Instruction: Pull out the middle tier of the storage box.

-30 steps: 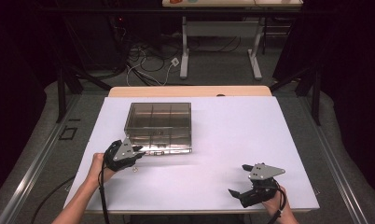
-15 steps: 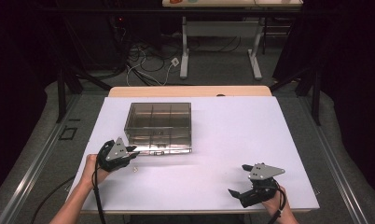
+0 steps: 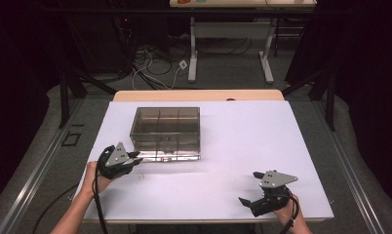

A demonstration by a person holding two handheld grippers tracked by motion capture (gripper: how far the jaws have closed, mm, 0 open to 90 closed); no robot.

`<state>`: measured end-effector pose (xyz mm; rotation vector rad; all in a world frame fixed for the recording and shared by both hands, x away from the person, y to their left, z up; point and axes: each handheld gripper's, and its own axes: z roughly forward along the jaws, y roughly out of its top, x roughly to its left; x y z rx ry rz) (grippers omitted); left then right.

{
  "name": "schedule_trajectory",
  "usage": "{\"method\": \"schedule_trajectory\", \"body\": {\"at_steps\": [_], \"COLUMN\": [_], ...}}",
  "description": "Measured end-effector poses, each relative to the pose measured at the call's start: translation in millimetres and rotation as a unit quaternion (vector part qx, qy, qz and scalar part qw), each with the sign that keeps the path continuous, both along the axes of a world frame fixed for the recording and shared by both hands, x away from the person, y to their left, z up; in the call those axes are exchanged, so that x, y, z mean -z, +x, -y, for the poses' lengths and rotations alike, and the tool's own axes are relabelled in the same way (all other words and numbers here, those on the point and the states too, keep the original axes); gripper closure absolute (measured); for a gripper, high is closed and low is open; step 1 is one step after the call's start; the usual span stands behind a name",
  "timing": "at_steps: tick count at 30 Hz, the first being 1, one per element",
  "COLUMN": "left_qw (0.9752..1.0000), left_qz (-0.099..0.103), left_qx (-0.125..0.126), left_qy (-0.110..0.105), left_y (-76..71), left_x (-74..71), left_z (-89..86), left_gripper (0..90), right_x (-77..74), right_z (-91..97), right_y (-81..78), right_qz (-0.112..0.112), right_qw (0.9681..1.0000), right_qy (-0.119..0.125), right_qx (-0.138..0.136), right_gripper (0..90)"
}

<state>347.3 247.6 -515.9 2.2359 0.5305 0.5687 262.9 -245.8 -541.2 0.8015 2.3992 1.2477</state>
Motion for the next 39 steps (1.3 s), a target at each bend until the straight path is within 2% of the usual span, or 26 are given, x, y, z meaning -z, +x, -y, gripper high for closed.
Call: {"method": "schedule_trajectory", "body": {"at_steps": [4,10,13,20,28,33,39], "left_qw": [0.9997,0.9988,0.9985,0.9974,0.9979,0.9974,0.9972], "left_qz": [0.003,0.001,-0.004,-0.031,-0.042,-0.050,-0.060], "left_qx": [-0.017,-0.046,-0.050,-0.048,-0.032,-0.023,-0.011], "left_qy": [-0.015,-0.018,-0.024,-0.044,-0.037,-0.047,-0.044], "left_y": [0.4,5.1,7.9,14.4,18.4,21.4,25.1], "left_x": [-7.8,-10.9,-13.4,-13.5,-7.7,-7.5,-2.6], "left_z": [5.9,25.0,36.7,65.1,94.6,109.2,125.6], "left_gripper": [68.6,82.0,88.0,90.0,90.0,90.0,90.0], "right_x": [1.0,0.7,0.8,1.1,1.4,1.4,1.0], "right_z": [-0.8,-1.0,-0.9,-1.1,-1.8,-1.4,-1.1], "right_y": [0.7,0.9,0.8,1.2,1.4,1.6,1.2], "right_qz": [0.002,0.000,0.000,0.000,0.000,-0.001,-0.001], "right_qw": [1.0000,1.0000,1.0000,1.0000,1.0000,1.0000,1.0000], "right_qy": [0.000,-0.003,-0.003,-0.003,-0.005,-0.006,-0.008], "right_qx": [-0.001,-0.003,-0.001,-0.004,-0.003,-0.002,-0.002], "right_gripper": [1.0,1.0,1.0,1.0,1.0,1.0,1.1]}}
